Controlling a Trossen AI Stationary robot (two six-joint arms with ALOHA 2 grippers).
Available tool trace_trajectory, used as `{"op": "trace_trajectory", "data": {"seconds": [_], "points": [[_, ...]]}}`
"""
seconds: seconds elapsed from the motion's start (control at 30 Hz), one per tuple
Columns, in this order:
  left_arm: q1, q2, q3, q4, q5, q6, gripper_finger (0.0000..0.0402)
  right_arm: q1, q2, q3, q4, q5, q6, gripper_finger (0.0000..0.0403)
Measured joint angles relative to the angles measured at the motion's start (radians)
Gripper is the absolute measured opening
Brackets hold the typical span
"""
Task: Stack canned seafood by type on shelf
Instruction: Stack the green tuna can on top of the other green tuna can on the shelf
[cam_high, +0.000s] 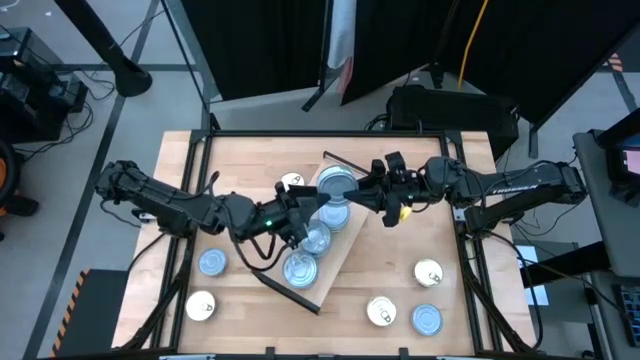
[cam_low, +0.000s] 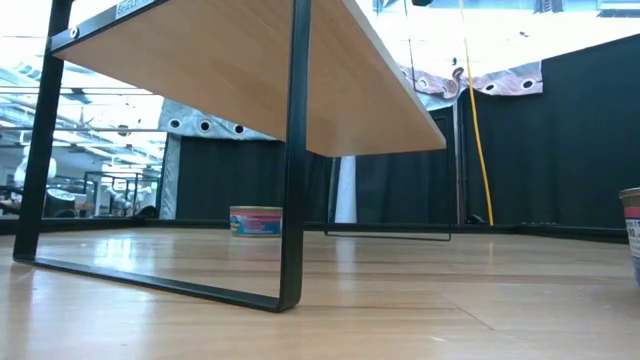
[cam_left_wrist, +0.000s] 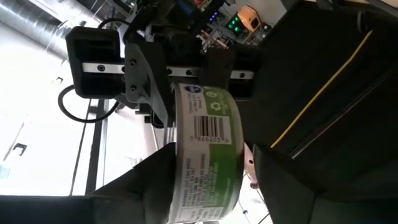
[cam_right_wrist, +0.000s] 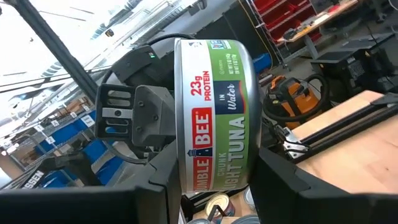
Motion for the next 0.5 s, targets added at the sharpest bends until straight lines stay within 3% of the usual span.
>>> {"op": "trace_trajectory", "data": {"seconds": [0.27,0.5], "points": [[-0.002,0.000,0.000,-0.005,0.005,-0.003,0.0153,0.000,0.000,0.000,-0.014,0.004,0.035,0.0148],[-0.005,0.000,0.000,-0.006,0.007,-0.009,0.0148,0.005,-0.009,0.000,-0.008,-0.007,-0.010,0.0232]]}}
